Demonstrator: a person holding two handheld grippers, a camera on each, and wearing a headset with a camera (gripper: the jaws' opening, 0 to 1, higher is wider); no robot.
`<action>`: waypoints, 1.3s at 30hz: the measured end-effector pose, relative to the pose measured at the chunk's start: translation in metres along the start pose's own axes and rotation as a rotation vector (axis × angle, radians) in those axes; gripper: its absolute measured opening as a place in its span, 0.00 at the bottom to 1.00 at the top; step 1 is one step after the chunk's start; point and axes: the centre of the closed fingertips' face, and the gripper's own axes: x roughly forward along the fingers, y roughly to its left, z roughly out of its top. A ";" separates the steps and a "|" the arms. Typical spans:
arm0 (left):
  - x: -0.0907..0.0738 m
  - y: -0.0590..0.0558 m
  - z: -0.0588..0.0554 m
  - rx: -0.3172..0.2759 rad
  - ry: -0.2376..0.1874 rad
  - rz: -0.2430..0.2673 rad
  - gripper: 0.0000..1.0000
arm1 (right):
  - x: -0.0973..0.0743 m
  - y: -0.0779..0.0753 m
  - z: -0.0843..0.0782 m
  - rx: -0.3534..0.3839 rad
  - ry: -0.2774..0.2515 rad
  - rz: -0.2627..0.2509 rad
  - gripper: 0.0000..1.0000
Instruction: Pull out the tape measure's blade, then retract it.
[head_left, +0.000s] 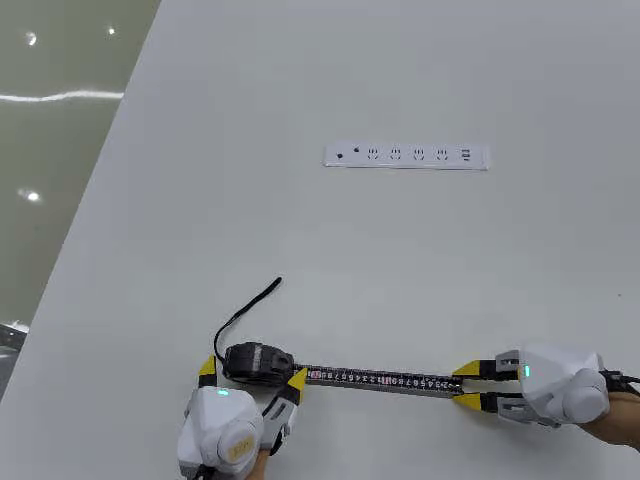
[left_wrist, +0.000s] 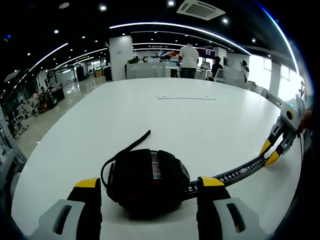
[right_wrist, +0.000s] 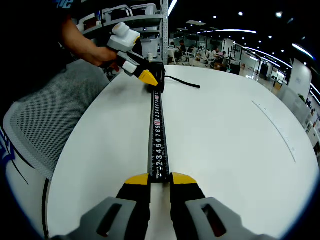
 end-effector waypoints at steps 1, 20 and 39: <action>0.001 0.000 0.000 -0.005 -0.001 0.002 0.75 | 0.000 0.000 0.000 0.003 0.000 -0.001 0.13; 0.004 0.001 0.002 -0.081 0.007 0.017 0.65 | -0.001 0.000 0.000 0.005 0.003 0.001 0.12; 0.003 0.002 0.000 -0.030 0.012 0.037 0.59 | -0.001 0.001 -0.001 -0.009 0.014 0.003 0.12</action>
